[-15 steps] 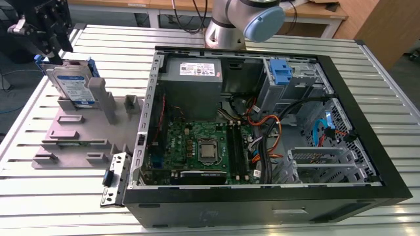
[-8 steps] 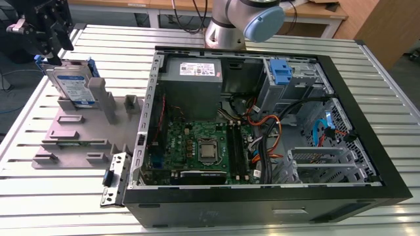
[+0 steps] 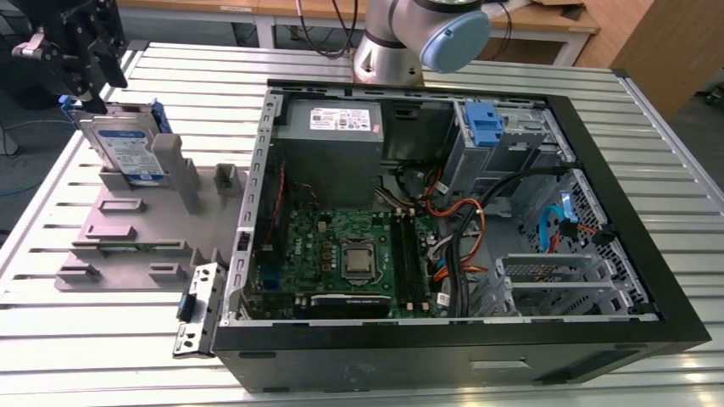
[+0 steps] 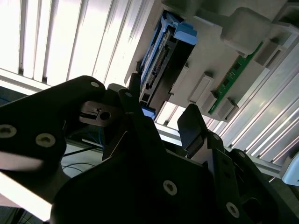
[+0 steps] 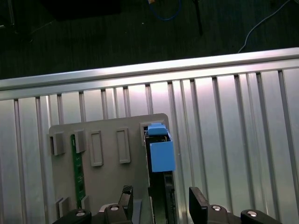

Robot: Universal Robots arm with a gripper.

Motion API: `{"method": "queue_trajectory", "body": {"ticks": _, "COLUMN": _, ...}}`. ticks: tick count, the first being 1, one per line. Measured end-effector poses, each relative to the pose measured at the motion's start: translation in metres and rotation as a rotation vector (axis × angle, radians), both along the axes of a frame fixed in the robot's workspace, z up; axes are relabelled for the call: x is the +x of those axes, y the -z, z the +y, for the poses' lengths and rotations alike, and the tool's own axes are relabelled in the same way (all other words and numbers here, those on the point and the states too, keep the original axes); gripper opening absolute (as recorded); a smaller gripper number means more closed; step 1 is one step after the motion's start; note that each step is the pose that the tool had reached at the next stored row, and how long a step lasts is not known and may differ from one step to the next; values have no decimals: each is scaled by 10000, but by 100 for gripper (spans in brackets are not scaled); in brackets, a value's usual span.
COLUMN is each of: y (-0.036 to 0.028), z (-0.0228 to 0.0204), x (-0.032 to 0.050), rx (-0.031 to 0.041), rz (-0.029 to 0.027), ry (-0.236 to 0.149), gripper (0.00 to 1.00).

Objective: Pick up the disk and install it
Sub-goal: 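Pick up the disk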

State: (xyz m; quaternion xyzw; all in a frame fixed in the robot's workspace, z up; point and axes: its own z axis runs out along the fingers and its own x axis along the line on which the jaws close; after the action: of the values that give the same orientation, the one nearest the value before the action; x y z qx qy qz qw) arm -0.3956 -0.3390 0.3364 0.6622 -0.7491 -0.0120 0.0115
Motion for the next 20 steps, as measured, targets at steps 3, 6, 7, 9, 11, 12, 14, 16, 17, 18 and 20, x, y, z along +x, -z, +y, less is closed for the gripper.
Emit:
{"method": "queue_trajectory", "body": {"ticks": 3, "y": 0, "z": 0, "x": 0, "rx": -1, "rz": 3, "ry": 0, "gripper": 59}}
{"method": "queue_trajectory", "body": {"ticks": 6, "y": 1, "z": 0, "x": 0, "rx": -1, "rz": 2, "ry": 0, "gripper": 59}}
{"method": "queue_trajectory", "body": {"ticks": 7, "y": 3, "z": 0, "x": 0, "rx": 0, "rz": 1, "ry": 0, "gripper": 59}}
{"method": "queue_trajectory", "body": {"ticks": 9, "y": 15, "z": 0, "x": -1, "rx": 1, "rz": -2, "ry": 0, "gripper": 59}}
{"method": "queue_trajectory", "body": {"ticks": 11, "y": 30, "z": 0, "x": -1, "rx": 0, "rz": 0, "ry": 0, "gripper": 59}}
{"method": "queue_trajectory", "body": {"ticks": 12, "y": 44, "z": 0, "x": -2, "rx": 0, "rz": 0, "ry": 0, "gripper": 59}}
{"method": "queue_trajectory", "body": {"ticks": 14, "y": 79, "z": 0, "x": -2, "rx": -1, "rz": 1, "ry": 0, "gripper": 59}}
{"method": "queue_trajectory", "body": {"ticks": 16, "y": 114, "z": 0, "x": -3, "rx": -1, "rz": 0, "ry": -10, "gripper": 59}}
{"method": "queue_trajectory", "body": {"ticks": 17, "y": 124, "z": 0, "x": -3, "rx": -1, "rz": 1, "ry": -31, "gripper": 59}}
{"method": "queue_trajectory", "body": {"ticks": 18, "y": 132, "z": 0, "x": -4, "rx": 0, "rz": 0, "ry": -70, "gripper": 59}}
{"method": "queue_trajectory", "body": {"ticks": 20, "y": 147, "z": 0, "x": -4, "rx": -1, "rz": 0, "ry": -214, "gripper": 59}}
